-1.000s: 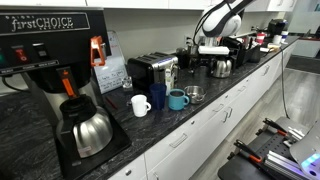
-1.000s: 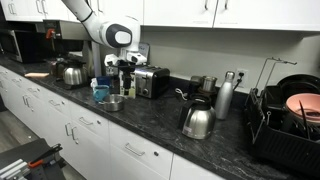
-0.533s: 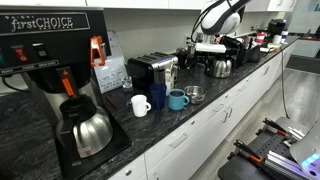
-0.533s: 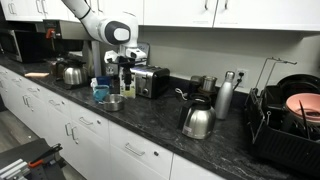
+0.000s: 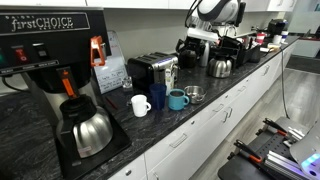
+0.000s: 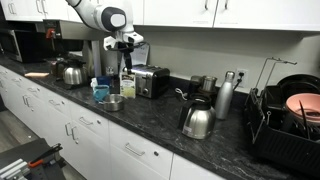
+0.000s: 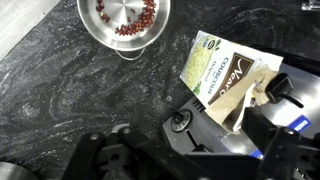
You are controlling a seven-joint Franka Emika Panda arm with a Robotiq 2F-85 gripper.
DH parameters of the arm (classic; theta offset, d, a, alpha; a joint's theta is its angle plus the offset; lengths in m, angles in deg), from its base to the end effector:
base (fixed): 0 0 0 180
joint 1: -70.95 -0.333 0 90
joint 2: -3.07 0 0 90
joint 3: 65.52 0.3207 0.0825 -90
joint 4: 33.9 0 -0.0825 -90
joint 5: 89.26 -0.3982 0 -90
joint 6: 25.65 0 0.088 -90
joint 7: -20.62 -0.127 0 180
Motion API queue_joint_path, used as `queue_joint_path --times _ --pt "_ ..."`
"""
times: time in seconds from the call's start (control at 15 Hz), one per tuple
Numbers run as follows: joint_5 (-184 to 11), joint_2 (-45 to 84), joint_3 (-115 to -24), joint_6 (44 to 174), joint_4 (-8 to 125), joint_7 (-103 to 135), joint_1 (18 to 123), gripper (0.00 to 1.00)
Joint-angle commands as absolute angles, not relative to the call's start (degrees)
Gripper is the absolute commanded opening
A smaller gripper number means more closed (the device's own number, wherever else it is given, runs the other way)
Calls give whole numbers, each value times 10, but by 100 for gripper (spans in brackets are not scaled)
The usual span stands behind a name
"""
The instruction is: Move the silver pot to the left, move the white box to the right
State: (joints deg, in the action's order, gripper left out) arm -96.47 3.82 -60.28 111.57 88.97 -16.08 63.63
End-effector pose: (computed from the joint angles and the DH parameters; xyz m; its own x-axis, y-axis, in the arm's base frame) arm 0.5650 0.1286 0.3982 0.8626 -0.4911 0.1214 -0.4585 -0.8604 -0.2224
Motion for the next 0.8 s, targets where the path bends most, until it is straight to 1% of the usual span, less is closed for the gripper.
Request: queue_joint_path --times 0.0,0.27,0.73 --pt "-990 38 -593 1120 886 -147 635 100" --pt "-1039 41 -573 1131 883 -122 620 100" --pt "-1035 66 -540 1184 871 -122 585 100"
